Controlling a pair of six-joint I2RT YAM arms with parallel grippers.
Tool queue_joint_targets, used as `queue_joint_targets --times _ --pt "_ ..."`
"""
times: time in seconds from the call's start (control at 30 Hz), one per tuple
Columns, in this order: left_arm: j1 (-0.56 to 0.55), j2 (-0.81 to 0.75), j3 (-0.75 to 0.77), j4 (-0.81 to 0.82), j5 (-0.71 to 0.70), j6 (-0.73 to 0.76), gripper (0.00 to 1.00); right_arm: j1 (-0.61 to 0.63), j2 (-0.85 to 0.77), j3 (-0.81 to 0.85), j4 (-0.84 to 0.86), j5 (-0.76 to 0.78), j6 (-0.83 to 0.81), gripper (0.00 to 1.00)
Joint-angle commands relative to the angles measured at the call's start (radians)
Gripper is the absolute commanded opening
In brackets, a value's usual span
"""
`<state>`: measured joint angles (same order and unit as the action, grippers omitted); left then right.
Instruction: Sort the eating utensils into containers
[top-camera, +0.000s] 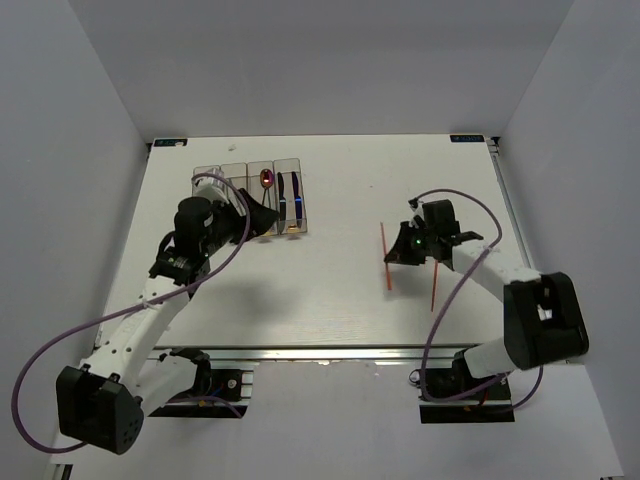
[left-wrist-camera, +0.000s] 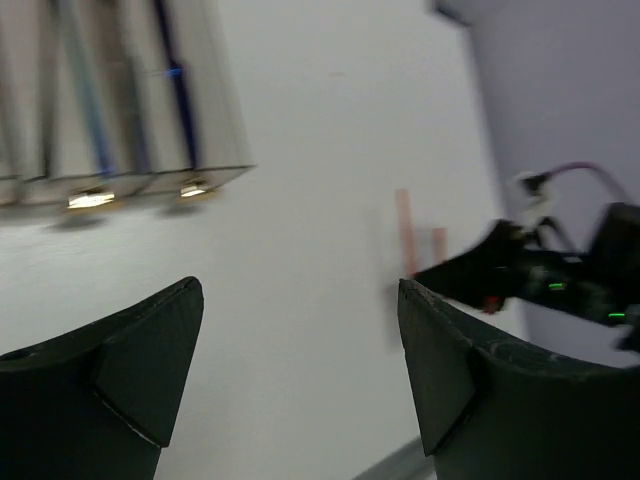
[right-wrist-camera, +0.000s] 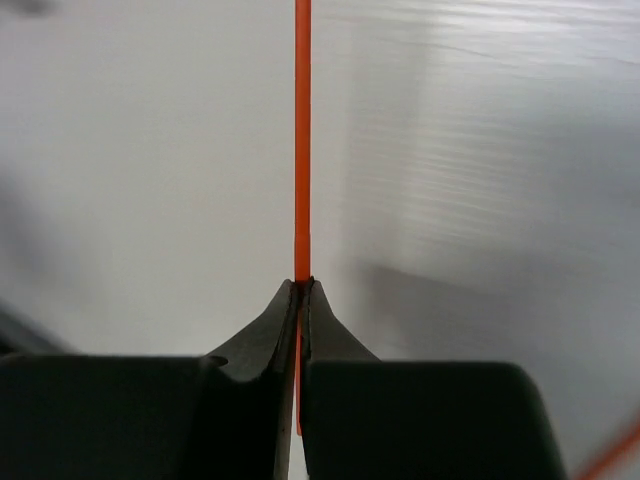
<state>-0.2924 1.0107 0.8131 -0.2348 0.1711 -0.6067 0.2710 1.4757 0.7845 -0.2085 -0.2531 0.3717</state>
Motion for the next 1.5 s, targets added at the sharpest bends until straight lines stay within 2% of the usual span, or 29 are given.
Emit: queue_joint_targets --times 0.0,0.07,0.27,0.5,0.6,0.7,0.73,0.8,0.83,0.87,0.9,0.93,0.97,1.0,1.03,1.07,1.13,1.17,1.27,1.33,1.4,1.47 --pt "-0.014 -0.015 -0.119 0.469 0.327 -0.325 0.88 0.085 -0.120 -0.025 0.318 -0.362 0.156 0.00" --pt "-0.031 0.006 -0.140 0.581 0.324 -0.421 0.88 0.166 -0.127 -0.022 0.404 -0.449 0.249 0.00" --pt "-0.069 0.103 -0.094 0.618 0.343 -0.441 0.86 0.326 -0.101 0.057 0.527 -0.446 0.363 0.00" --pt "-0.108 0.121 -0.077 0.480 0.295 -0.344 0.79 0.402 -0.069 0.143 0.578 -0.400 0.414 0.00" --pt "-0.113 0.115 -0.103 0.518 0.310 -0.367 0.75 0.428 -0.036 0.180 0.584 -0.403 0.423 0.00" --pt "-0.114 0.120 -0.106 0.572 0.320 -0.392 0.39 0.461 0.004 0.206 0.606 -0.403 0.437 0.00" --pt "-0.114 0.126 -0.100 0.594 0.330 -0.398 0.18 0.467 0.014 0.217 0.618 -0.403 0.438 0.00" --pt "-0.114 0.134 -0.088 0.598 0.335 -0.395 0.01 0.473 0.031 0.220 0.641 -0.403 0.461 0.00" --pt "-0.114 0.140 -0.078 0.574 0.331 -0.387 0.00 0.473 0.035 0.214 0.653 -0.403 0.469 0.00" --pt "-0.114 0.140 -0.068 0.553 0.323 -0.374 0.00 0.473 0.034 0.211 0.662 -0.400 0.472 0.17" --pt "-0.114 0.140 -0.037 0.523 0.315 -0.326 0.00 0.468 0.025 0.206 0.658 -0.379 0.469 0.29" --pt "-0.114 0.140 -0.011 0.418 0.300 -0.289 0.00 0.467 0.017 0.197 0.644 -0.367 0.458 0.41" --pt "-0.114 0.141 0.024 0.329 0.221 -0.234 0.00 0.455 0.005 0.190 0.626 -0.353 0.446 0.56" --pt "-0.114 0.144 0.122 0.233 0.153 -0.114 0.00 0.448 -0.027 0.180 0.579 -0.319 0.432 0.57" --pt "-0.114 0.153 0.170 0.048 0.077 -0.067 0.00 0.438 -0.046 0.170 0.557 -0.302 0.402 0.58" --pt "-0.114 0.157 0.211 -0.021 -0.073 -0.021 0.00 0.410 -0.066 0.144 0.537 -0.290 0.386 0.59" --pt "-0.114 0.176 0.335 -0.186 -0.256 0.094 0.00 0.378 -0.133 0.116 0.462 -0.250 0.345 0.60" --pt "-0.114 0.208 0.374 -0.228 -0.438 0.125 0.00 0.344 -0.182 0.093 0.430 -0.218 0.326 0.63" --pt "-0.113 0.308 0.491 -0.310 -0.708 0.215 0.00 0.268 -0.285 0.055 0.305 -0.155 0.260 0.66" --pt "-0.108 0.373 0.570 -0.321 -0.783 0.255 0.00 0.238 -0.336 0.042 0.212 -0.111 0.217 0.66" --pt "-0.091 0.478 0.615 -0.307 -0.861 0.303 0.00 0.202 -0.422 0.018 0.135 -0.014 0.158 0.73" --pt "-0.065 0.560 0.705 -0.311 -0.881 0.326 0.00 0.162 -0.506 -0.002 0.055 0.070 0.124 0.84"
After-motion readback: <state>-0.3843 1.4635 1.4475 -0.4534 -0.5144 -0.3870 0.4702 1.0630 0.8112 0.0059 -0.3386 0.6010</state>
